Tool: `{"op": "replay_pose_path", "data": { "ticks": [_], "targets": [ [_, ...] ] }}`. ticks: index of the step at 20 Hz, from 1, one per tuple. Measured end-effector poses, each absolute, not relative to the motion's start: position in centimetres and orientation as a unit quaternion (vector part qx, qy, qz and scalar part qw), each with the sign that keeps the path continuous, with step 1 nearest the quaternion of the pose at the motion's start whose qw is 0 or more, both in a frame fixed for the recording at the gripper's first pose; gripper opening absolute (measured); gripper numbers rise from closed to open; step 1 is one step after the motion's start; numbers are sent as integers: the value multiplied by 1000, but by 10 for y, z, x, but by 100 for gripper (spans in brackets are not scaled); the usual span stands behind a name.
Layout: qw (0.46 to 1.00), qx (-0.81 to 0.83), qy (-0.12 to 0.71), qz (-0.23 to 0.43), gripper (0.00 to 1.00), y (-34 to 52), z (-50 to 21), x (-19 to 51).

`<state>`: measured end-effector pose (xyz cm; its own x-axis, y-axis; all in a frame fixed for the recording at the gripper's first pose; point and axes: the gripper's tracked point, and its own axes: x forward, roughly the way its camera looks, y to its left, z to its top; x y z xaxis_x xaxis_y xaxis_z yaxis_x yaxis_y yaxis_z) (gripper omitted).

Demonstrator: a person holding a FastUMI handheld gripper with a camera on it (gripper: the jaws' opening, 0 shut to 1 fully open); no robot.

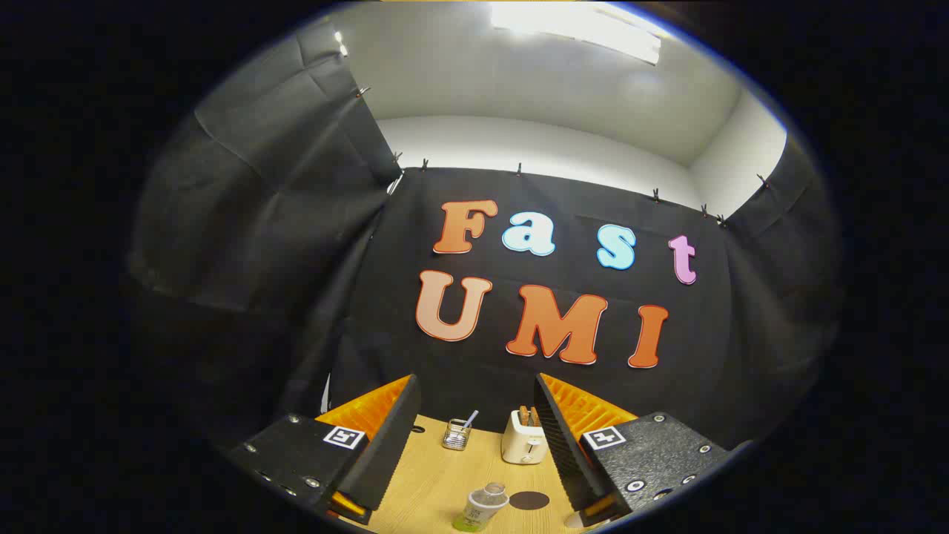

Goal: Take the bottle from table, then pour the juice into the cup, finally place the bottle on the coaster

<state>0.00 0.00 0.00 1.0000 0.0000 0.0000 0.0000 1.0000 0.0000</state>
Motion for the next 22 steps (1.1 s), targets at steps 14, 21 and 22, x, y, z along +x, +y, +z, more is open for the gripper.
{"op": "replay_pose_path", "data": {
  "ticks": [14,21,22],
  "targets": [
    [1000,21,-9,-7,92,-9,1,-6],
    [998,39,29,-40,96,-31,-29,-10],
    [998,38,33,-44,96,-31,-35,-8]
  ]
}}
